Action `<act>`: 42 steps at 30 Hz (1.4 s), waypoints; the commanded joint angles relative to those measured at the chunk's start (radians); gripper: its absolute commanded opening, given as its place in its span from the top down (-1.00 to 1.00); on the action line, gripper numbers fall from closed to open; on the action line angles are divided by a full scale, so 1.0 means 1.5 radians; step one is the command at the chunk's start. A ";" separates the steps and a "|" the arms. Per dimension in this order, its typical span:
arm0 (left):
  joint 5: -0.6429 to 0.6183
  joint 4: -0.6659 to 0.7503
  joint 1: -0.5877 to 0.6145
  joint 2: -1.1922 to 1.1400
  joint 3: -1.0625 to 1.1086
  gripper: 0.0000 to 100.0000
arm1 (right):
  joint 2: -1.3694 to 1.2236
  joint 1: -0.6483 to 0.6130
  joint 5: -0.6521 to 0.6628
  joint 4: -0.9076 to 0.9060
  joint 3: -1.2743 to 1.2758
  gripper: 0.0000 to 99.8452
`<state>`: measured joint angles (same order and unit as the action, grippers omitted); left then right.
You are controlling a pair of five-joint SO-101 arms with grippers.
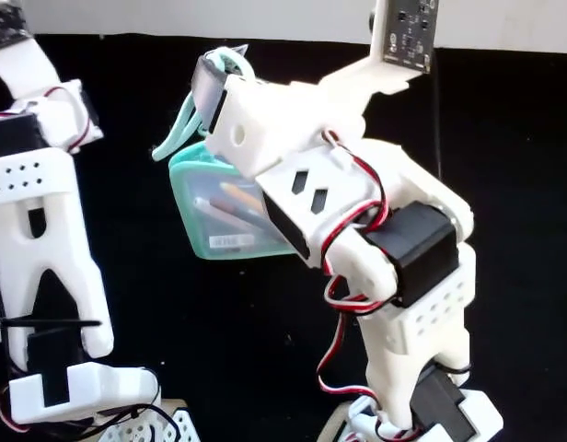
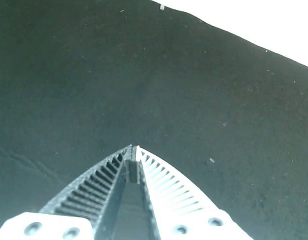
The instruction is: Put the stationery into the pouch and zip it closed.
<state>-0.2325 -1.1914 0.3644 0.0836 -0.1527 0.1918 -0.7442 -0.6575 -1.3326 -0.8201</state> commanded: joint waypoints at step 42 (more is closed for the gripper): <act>0.702 -0.389 -0.059 0.347 0.052 0.75 | 0.007 -0.024 0.005 -0.039 -0.004 0.99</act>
<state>0.7864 -1.7653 0.2908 0.5301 -0.0990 0.1918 -0.7917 -0.6575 -1.3894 -0.8155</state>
